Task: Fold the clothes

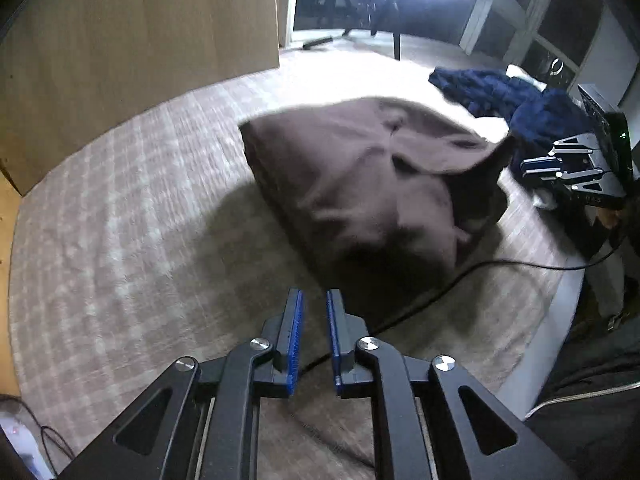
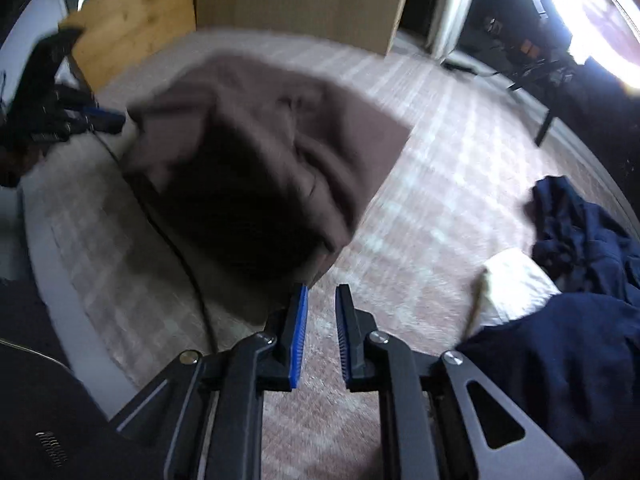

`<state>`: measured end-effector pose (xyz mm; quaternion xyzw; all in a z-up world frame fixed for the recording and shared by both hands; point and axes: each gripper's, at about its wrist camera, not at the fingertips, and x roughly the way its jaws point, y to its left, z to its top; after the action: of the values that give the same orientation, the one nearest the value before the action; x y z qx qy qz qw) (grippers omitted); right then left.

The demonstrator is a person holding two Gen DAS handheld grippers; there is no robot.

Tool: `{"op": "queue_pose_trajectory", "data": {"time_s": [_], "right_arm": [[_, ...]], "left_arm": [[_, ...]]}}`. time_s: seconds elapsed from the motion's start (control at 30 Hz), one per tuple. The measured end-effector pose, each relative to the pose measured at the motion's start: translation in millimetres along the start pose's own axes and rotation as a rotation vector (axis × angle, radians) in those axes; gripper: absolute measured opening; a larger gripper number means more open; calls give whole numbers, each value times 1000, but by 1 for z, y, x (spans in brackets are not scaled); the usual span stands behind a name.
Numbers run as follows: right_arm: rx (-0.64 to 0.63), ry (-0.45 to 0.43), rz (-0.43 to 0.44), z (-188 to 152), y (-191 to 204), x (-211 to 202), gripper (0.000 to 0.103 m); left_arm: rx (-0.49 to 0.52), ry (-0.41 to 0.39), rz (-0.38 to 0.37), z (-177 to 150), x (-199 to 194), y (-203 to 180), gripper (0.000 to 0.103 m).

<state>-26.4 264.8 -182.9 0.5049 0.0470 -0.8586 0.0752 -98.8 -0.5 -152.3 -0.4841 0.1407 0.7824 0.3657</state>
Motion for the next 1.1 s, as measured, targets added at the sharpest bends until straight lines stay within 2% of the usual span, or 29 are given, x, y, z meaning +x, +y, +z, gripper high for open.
{"op": "queue_pose_trajectory", "data": {"time_s": [0.1,0.17,0.23,0.33,0.4,0.43,0.5,0.53,0.57,0.63,0.7,0.73,0.77,0.87,0.93,1.0,1.1], "right_arm": [[54,-112,35,17,-5,-24,30],[69,-188,76,34,-2,-28,32],[81,-218,107,55,4,-17,32],[95,-166,120,63,15,12,32],[59,-26,155,48,23,39,32],[27,32,162,39,28,46,32],[-34,42,134,25,34,34,32],[-45,47,125,19,35,27,32],[-12,44,129,17,30,16,32],[65,-1,134,15,22,-6,32],[105,-31,138,16,23,-16,32],[121,-42,140,17,24,-19,32],[131,-38,137,18,25,-18,32],[185,1,122,15,33,1,32],[248,35,147,6,30,13,32],[309,65,183,0,27,25,32],[327,46,222,4,28,31,32]], "left_arm": [[34,-41,-11,17,-11,-11,16],[55,-59,-48,35,-7,-22,15],[88,-68,-73,50,0,-32,16],[130,-14,-48,56,31,-30,21],[86,83,7,51,63,-12,22],[55,72,-2,50,59,-7,22],[-8,49,-21,48,50,3,22],[3,36,-17,47,41,-4,22],[14,22,-13,45,33,-11,19],[37,-6,-5,43,15,-24,21],[88,-10,-8,36,10,-48,31],[113,-12,-10,33,7,-60,32],[136,2,-21,29,11,-74,33],[153,27,33,22,22,-85,35],[163,44,70,18,30,-92,33],[109,36,18,21,28,-91,32],[150,-13,-73,33,27,-107,32]]}}
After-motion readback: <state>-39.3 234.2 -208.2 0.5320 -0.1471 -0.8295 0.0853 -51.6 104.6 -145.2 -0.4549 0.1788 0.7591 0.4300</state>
